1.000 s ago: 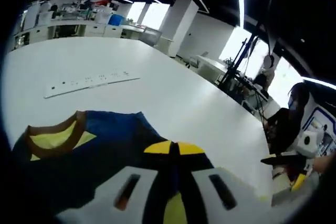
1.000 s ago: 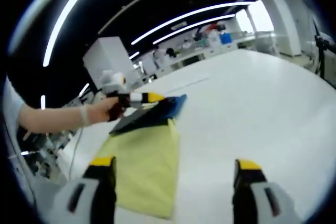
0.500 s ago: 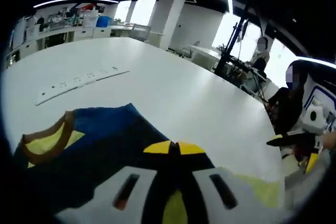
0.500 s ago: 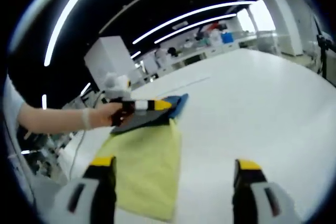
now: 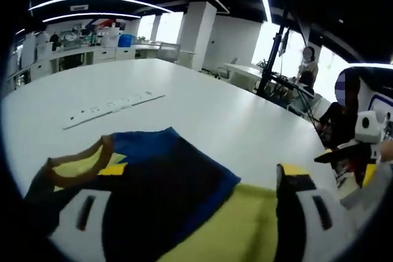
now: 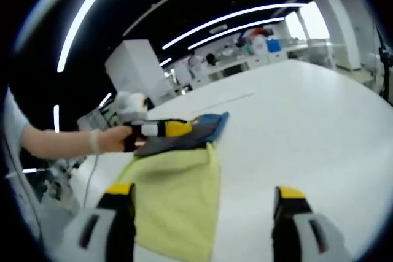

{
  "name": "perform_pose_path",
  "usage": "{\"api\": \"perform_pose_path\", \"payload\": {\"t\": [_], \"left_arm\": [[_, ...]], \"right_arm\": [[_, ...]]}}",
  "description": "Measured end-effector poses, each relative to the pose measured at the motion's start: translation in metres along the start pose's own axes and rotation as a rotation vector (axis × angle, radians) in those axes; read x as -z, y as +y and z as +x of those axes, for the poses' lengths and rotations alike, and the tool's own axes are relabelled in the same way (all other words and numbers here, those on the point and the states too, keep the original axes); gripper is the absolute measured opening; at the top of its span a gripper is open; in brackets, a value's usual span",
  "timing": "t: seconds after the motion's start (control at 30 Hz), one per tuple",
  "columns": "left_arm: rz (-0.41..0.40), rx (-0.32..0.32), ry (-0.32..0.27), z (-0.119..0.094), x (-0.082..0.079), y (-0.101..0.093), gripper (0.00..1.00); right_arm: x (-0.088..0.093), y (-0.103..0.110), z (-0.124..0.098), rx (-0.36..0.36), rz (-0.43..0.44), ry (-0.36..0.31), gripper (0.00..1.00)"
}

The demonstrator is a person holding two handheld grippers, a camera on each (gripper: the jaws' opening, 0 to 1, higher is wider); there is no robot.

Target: Fold the garment on the visible template until the final outline fits inside the template.

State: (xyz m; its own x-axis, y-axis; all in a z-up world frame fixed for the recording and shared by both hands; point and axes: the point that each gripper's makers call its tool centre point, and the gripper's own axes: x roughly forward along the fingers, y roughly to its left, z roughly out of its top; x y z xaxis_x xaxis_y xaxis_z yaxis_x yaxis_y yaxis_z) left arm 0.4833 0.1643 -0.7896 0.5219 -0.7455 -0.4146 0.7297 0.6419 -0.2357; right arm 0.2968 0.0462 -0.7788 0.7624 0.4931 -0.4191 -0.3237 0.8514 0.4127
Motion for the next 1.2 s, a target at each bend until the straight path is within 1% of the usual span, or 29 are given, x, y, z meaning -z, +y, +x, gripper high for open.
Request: {"api": "perform_pose_path", "payload": {"t": [0.07, 0.13, 0.23, 0.43, 0.5, 0.6, 0.7, 0.8, 0.87, 0.9, 0.97, 1.03, 1.13, 1.2], "left_arm": [[0.0, -0.001, -0.002, -0.005, 0.0, 0.003, 0.99], [-0.001, -0.006, 0.012, -0.011, 0.001, 0.005, 0.99], [0.011, -0.017, 0.005, -0.023, 0.0, 0.007, 0.99], [-0.001, -0.042, -0.025, -0.049, 0.003, 0.012, 0.98], [-0.004, -0.05, -0.032, -0.062, 0.005, 0.01, 0.97], [-0.001, -0.075, -0.043, -0.078, 0.009, 0.014, 0.96], [-0.019, -0.101, -0.059, -0.098, 0.013, 0.018, 0.95], [-0.025, -0.129, -0.059, -0.117, 0.022, 0.024, 0.94], [-0.043, -0.147, -0.041, -0.129, 0.029, 0.03, 0.93], [-0.047, -0.161, -0.046, -0.138, 0.031, 0.034, 0.93], [-0.043, -0.178, -0.051, -0.149, 0.032, 0.034, 0.93], [-0.051, -0.191, -0.052, -0.16, 0.035, 0.039, 0.93], [-0.044, -0.215, -0.057, -0.181, 0.04, 0.037, 0.9], [-0.065, -0.236, -0.067, -0.192, 0.044, 0.039, 0.89]], "right_arm": [[-0.002, 0.002, 0.001, -0.005, -0.007, 0.0, 0.94], [-0.004, 0.002, 0.004, -0.011, -0.012, 0.0, 0.94], [-0.01, 0.006, 0.005, -0.019, -0.025, -0.001, 0.94], [-0.018, 0.011, 0.007, -0.035, -0.056, -0.003, 0.93], [-0.019, 0.011, 0.007, -0.037, -0.062, -0.001, 0.93], [-0.02, 0.015, 0.006, -0.044, -0.073, 0.002, 0.93], [-0.021, 0.016, 0.008, -0.05, -0.084, 0.004, 0.93], [-0.022, 0.017, 0.01, -0.055, -0.085, 0.001, 0.93], [-0.023, 0.02, 0.012, -0.063, -0.092, 0.001, 0.93], [-0.024, 0.023, 0.013, -0.069, -0.098, 0.001, 0.93], [-0.026, 0.029, 0.014, -0.08, -0.108, 0.0, 0.93], [-0.027, 0.033, 0.015, -0.089, -0.117, 0.002, 0.93], [-0.032, 0.039, 0.016, -0.106, -0.131, -0.003, 0.93], [-0.033, 0.041, 0.016, -0.112, -0.138, -0.002, 0.93]]}}
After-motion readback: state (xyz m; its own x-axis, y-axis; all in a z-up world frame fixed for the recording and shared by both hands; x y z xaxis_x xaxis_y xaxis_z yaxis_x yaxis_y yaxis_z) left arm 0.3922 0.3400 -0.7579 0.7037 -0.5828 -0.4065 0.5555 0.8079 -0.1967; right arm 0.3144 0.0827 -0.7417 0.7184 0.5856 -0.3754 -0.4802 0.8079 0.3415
